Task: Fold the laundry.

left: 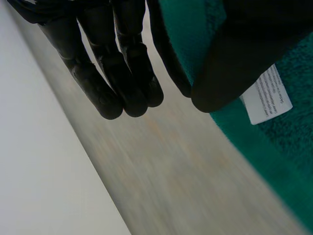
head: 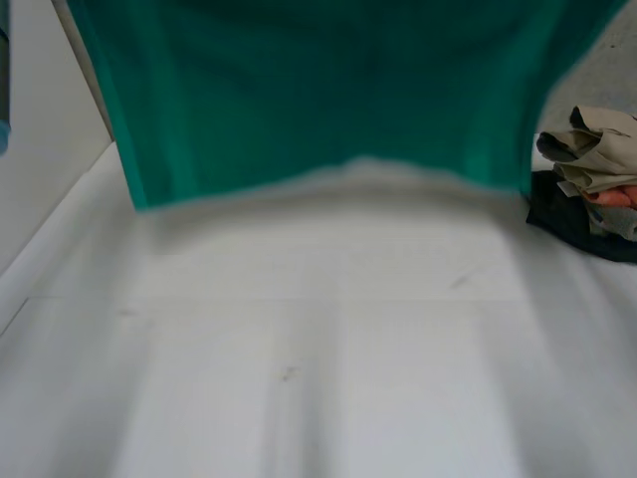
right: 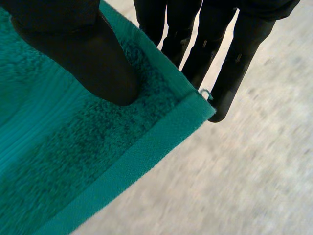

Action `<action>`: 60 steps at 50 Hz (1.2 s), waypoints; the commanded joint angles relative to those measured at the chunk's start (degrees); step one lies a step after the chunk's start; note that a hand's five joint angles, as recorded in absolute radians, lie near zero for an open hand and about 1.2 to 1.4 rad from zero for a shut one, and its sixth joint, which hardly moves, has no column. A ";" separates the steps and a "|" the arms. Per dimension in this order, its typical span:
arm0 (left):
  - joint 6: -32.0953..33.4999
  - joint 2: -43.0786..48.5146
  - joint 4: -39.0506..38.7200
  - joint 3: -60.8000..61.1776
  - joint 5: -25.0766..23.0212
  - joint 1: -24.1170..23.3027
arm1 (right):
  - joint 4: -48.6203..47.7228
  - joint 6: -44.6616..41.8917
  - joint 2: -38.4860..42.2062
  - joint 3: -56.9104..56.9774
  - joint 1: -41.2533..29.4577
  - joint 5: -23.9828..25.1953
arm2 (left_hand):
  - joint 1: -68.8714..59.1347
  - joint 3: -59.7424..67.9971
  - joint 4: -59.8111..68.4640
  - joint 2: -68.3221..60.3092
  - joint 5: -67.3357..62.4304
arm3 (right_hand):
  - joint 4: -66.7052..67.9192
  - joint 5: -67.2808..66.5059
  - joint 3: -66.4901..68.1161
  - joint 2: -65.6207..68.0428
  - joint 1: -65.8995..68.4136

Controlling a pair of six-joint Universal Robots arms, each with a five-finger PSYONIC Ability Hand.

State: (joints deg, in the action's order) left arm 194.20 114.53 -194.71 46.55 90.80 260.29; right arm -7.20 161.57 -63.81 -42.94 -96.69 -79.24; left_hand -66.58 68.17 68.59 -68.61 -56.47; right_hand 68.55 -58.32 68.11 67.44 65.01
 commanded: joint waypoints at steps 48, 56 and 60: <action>34.94 -18.49 30.99 58.77 -8.90 6.99 | 45.10 -32.66 -3.36 -36.79 4.85 0.40 | -13.42 11.83 11.41 -11.39 -13.53 | 11.45 -11.68 11.89 12.56 14.99; 29.31 -3.30 21.66 40.59 1.03 0.23 | 26.31 -21.14 5.87 -28.97 2.48 0.40 | -13.42 11.83 11.41 -11.39 -13.53 | 11.45 -11.68 11.89 12.56 14.99; 26.76 5.05 22.18 30.65 4.99 -1.97 | 18.39 -19.81 11.14 -24.84 1.07 -0.03 | -13.42 11.83 11.41 -11.39 -13.53 | 11.45 -11.68 11.89 12.56 14.99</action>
State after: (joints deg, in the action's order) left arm 224.76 108.00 -171.41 90.75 89.79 261.76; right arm 22.63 138.20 -59.55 -73.21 -93.72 -78.68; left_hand -66.58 68.18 68.59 -68.64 -56.87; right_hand 68.67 -58.34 68.13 67.44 65.01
